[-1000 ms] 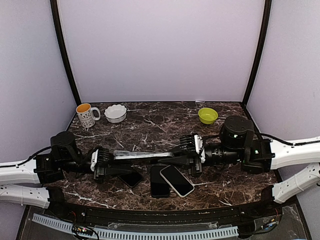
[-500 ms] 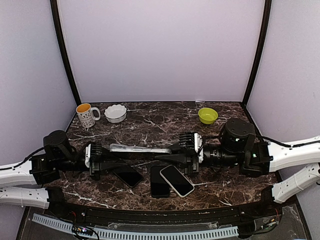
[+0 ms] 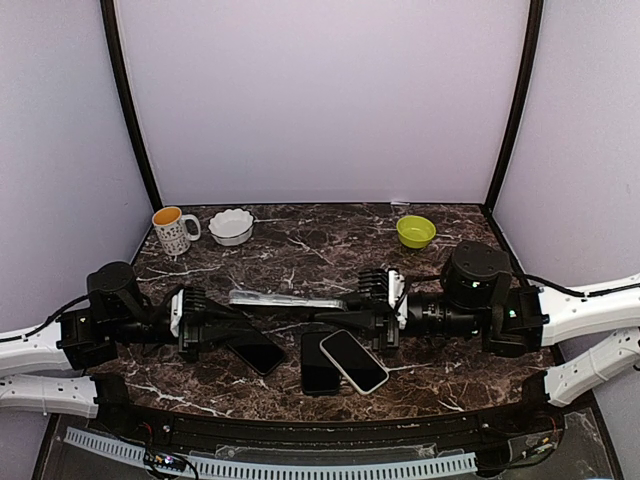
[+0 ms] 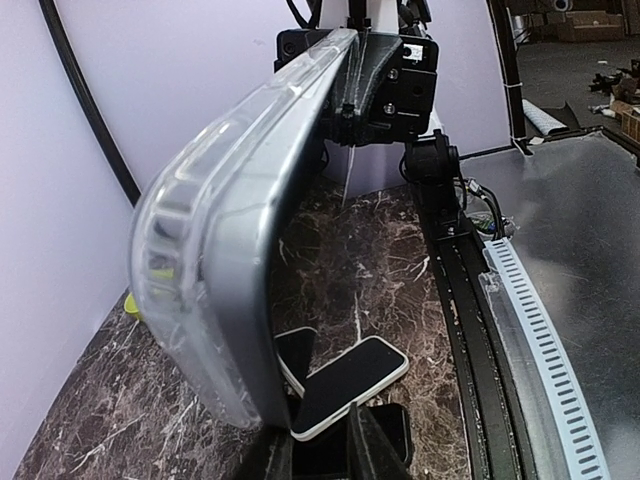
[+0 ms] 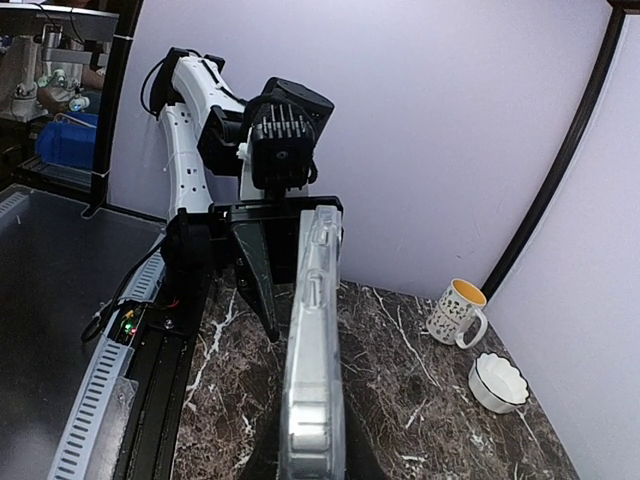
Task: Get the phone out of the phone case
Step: Pass from the right arm to the left
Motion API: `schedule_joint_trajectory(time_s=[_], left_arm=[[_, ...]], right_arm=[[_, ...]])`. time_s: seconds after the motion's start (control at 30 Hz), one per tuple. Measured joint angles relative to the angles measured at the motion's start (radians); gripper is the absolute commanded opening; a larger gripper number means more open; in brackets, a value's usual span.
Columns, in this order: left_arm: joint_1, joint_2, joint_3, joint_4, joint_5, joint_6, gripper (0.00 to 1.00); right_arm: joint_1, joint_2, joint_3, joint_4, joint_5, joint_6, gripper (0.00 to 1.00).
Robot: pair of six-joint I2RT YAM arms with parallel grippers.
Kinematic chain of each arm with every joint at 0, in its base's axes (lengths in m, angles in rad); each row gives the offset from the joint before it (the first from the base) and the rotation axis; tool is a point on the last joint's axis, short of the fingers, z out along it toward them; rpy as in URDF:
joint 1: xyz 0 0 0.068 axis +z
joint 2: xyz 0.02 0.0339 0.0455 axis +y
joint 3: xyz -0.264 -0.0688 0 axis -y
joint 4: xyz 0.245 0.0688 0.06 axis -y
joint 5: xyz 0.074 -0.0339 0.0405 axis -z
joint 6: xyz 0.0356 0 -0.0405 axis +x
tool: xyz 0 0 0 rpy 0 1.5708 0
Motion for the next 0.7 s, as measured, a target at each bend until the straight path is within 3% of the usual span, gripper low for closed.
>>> schedule_joint_trajectory(time_s=[0.7], left_arm=[[0.004, 0.003, -0.006, -0.033, 0.017, -0.006, 0.23]], right_arm=[[0.003, -0.008, 0.000, -0.065, 0.007, -0.050, 0.00]])
